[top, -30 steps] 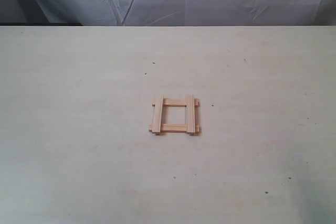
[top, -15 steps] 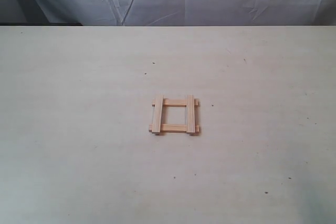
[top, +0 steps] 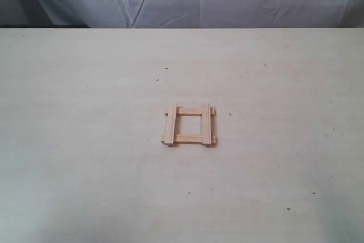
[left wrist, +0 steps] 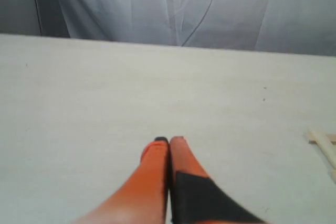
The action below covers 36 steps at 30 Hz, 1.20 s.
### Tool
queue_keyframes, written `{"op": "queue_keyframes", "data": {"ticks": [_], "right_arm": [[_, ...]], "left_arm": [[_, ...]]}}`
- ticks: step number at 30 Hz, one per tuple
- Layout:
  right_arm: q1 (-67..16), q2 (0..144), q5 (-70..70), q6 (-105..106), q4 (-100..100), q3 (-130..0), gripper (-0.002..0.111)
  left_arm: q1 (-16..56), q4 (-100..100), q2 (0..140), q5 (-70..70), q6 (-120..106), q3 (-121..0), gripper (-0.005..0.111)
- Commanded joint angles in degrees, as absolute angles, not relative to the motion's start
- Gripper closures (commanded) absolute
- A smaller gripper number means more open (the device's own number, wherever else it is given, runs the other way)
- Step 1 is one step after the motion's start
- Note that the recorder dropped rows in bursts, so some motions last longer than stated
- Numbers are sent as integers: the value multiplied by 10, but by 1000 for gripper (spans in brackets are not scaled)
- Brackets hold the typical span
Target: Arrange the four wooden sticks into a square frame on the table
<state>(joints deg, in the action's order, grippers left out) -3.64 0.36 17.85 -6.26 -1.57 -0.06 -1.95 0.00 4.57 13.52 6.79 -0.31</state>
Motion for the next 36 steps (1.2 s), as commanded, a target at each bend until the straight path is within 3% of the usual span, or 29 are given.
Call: {"op": "queue_keyframes", "data": {"ticks": [1, 36], "right_arm": [[-34, 0, 174, -60, -10, 0, 108], [-34, 0, 174, -60, -8, 0, 108]], "left_arm": [[-22, 0, 18, 161, 70, 0, 107], [-22, 0, 0, 154, 70, 0, 107]]}}
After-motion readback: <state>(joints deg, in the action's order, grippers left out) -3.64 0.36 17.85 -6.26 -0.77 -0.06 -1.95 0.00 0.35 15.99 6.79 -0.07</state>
